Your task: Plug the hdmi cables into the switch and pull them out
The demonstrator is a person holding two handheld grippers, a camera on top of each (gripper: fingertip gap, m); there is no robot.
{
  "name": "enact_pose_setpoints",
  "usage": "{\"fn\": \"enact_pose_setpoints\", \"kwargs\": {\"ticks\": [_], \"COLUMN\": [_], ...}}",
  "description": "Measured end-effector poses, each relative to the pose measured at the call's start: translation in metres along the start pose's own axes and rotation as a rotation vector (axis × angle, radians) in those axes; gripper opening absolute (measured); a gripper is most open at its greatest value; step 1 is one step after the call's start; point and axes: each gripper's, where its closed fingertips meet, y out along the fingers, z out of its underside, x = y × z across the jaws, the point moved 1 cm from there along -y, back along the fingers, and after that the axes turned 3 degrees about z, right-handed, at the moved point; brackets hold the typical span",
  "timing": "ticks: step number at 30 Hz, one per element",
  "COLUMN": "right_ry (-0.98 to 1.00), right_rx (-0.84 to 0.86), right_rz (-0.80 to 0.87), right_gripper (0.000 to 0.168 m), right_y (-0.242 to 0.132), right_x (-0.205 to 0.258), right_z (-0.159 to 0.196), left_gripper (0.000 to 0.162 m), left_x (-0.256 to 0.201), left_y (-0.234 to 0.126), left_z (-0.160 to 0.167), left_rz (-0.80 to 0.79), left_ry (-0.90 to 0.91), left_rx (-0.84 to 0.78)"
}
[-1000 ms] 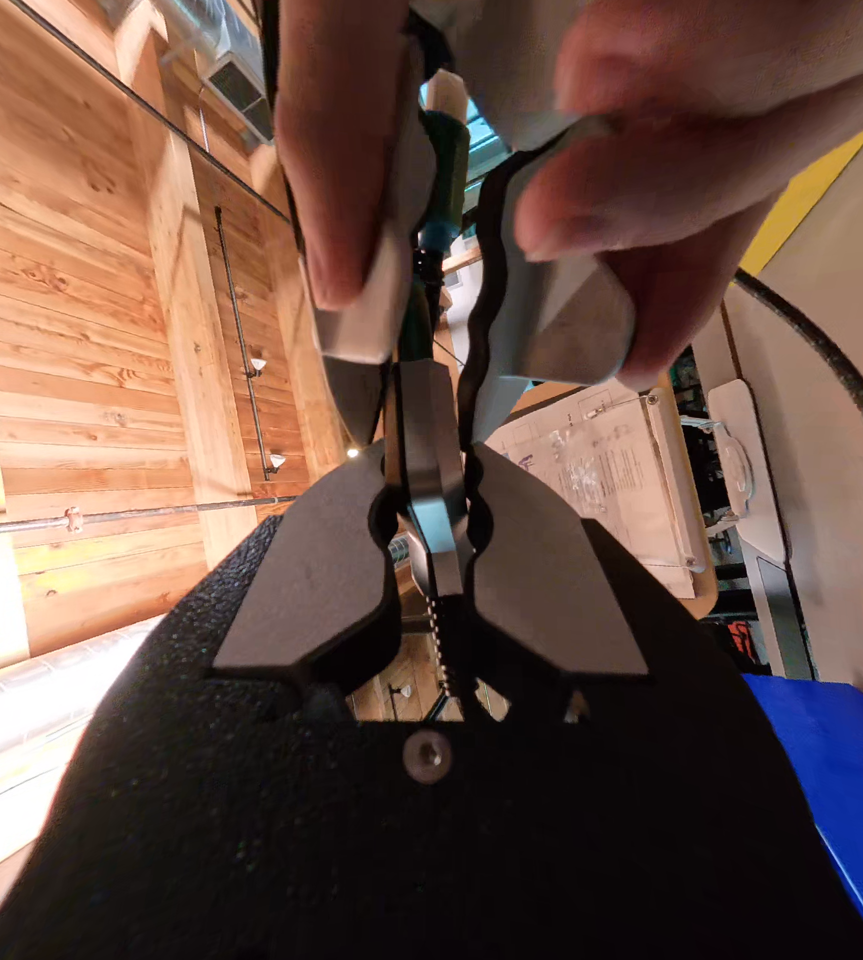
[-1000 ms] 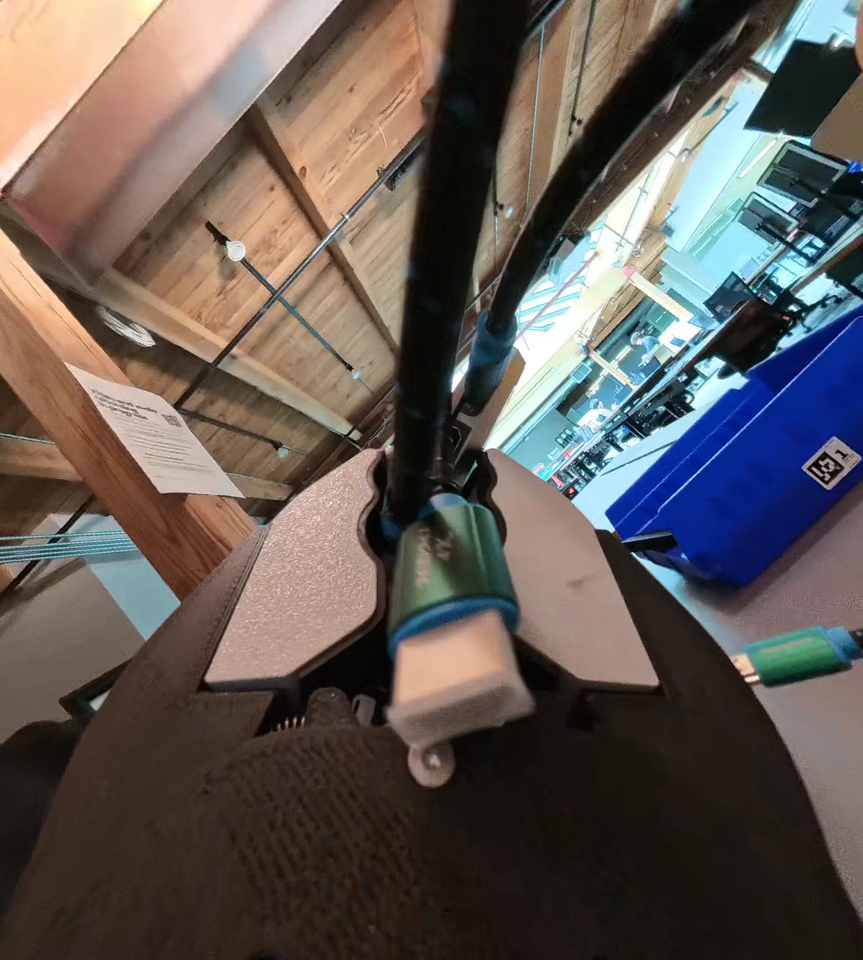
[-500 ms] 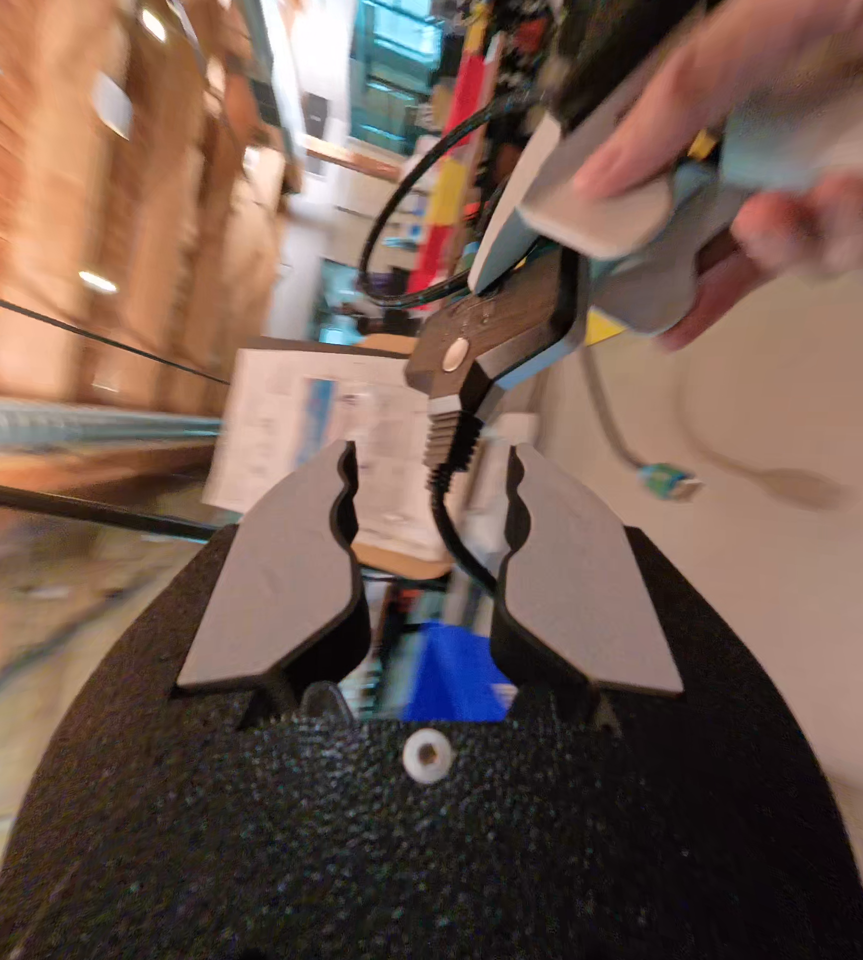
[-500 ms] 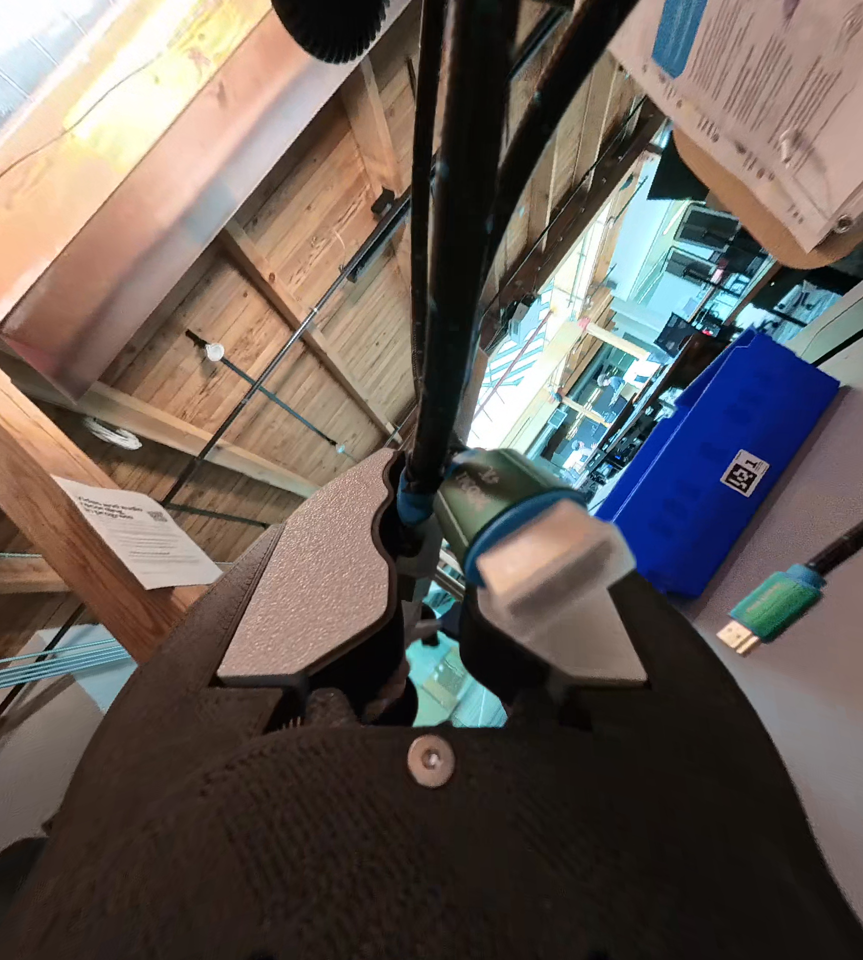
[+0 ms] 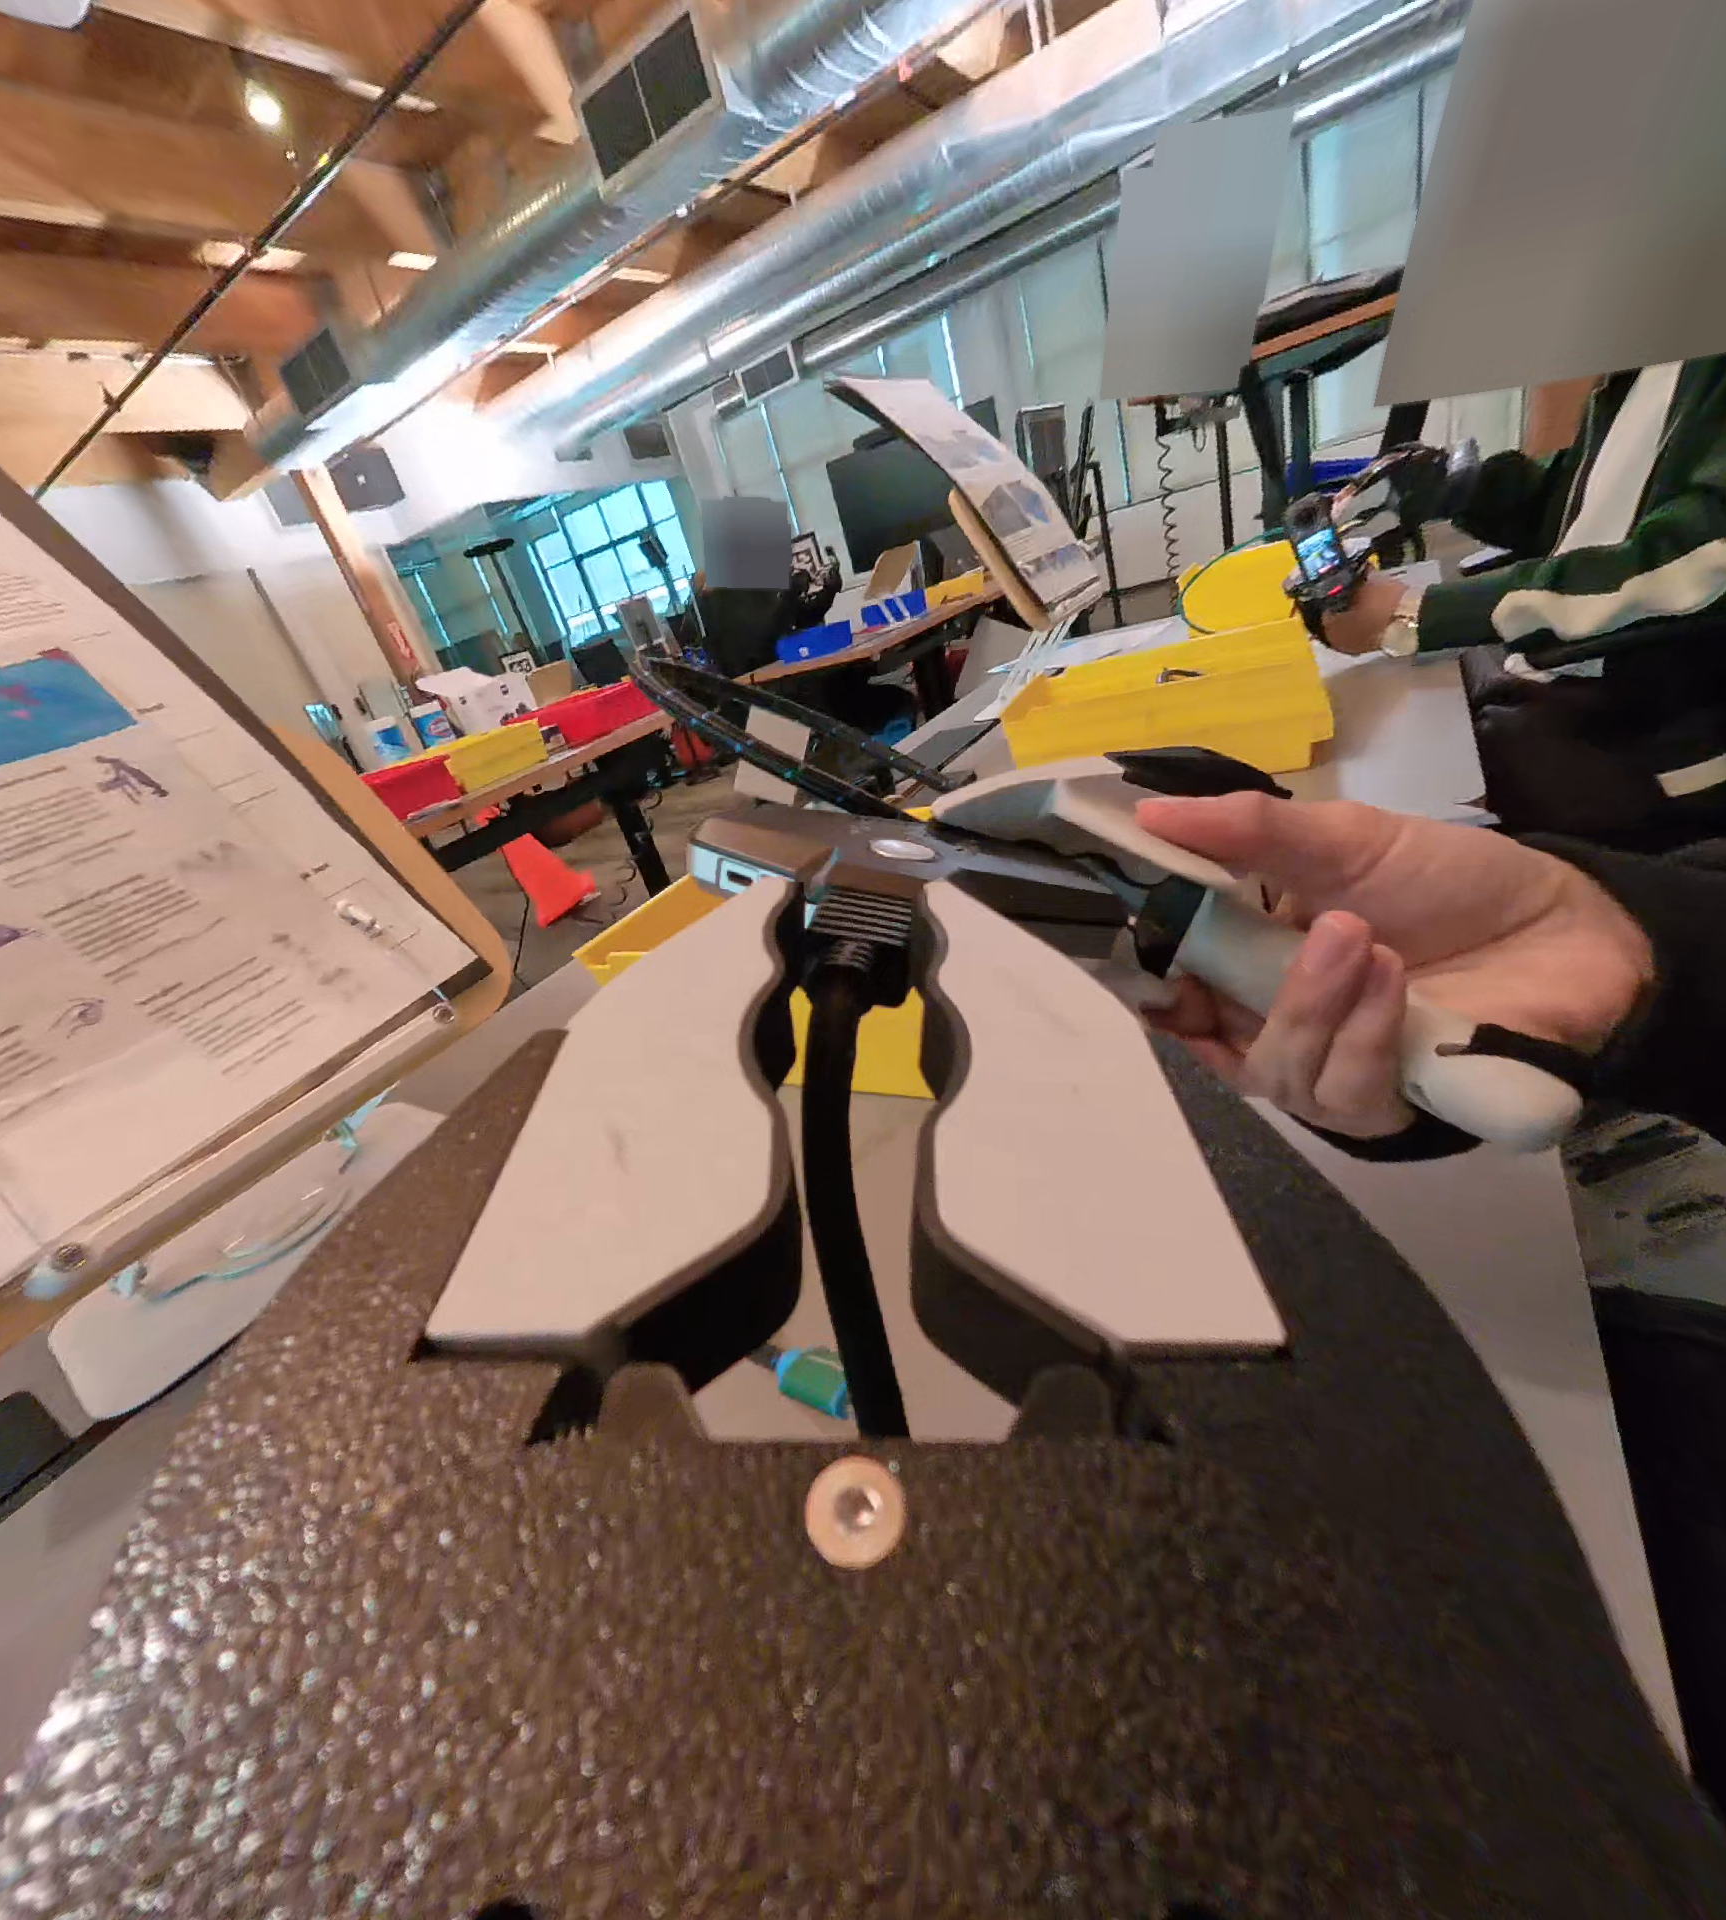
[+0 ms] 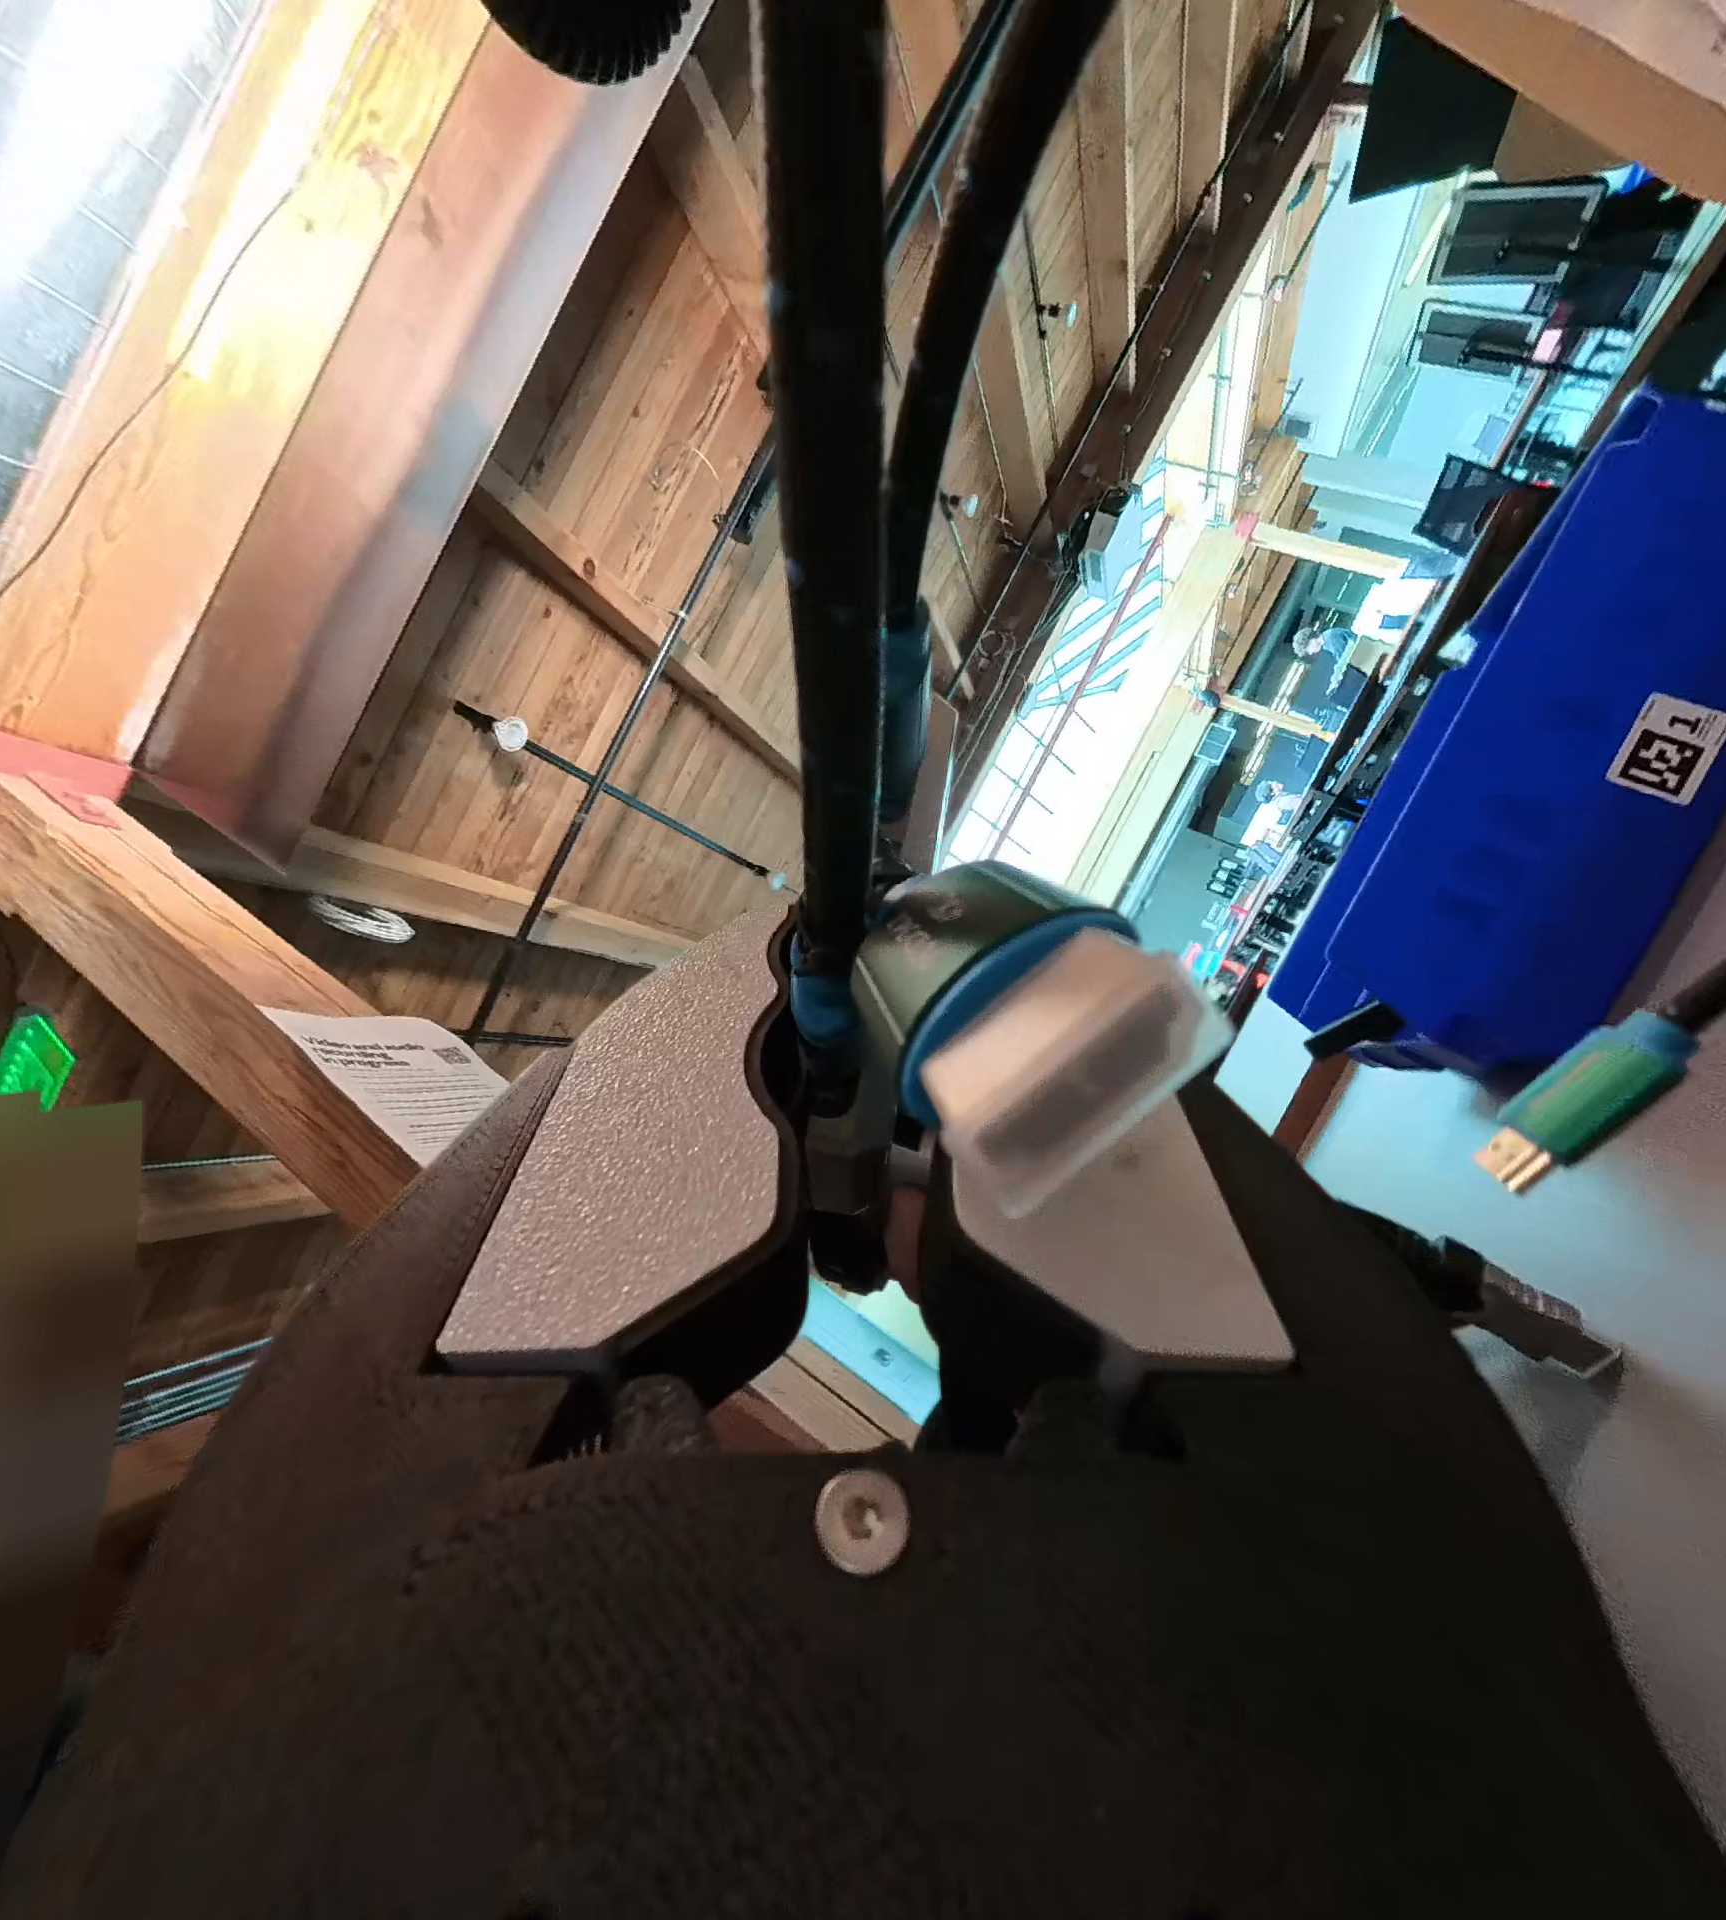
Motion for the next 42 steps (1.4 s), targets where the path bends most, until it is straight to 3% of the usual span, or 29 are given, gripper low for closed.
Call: {"fn": "enact_pose_setpoints", "kwargs": {"ticks": [5,7,13,19,27,35,42], "right_ry": [0.019,0.001,-0.022,-0.093,-0.138,-0.265,-0.326], "right_rx": [0.010,0.026,0.062,0.119,0.111,0.068,0.057], "right_rz": [0.002,0.004,0.030,0.051,0.093,0.152,0.182], "right_gripper": [0.021,0.023,0.021,0.021,0.020,0.022,0.022], "right_y": [0.002,0.003,0.005,0.002,-0.011,-0.013,-0.002], "right_x": [-0.005,-0.006,-0.010,-0.002,0.003,0.018,0.031], "right_z": [0.004,0.008,0.017,0.027,0.030,0.027,0.048], "left_gripper": [0.031,0.021,0.025,0.029,0.022,0.022,0.022], "left_x": [0.003,0.002,0.004,-0.006,-0.018,-0.023,-0.027], "left_y": [-0.006,-0.008,-0.014,-0.021,-0.019,-0.011,-0.032], "left_z": [0.019,0.021,0.018,0.010,0.010,0.007,-0.002], "left_rz": [0.019,0.015,-0.004,0.083,0.163,0.165,0.170], "left_ry": [0.041,0.057,0.089,0.065,0.046,-0.084,-0.218], "left_rx": [0.067,0.047,-0.031,-0.094,-0.103,-0.074,-0.207]}}
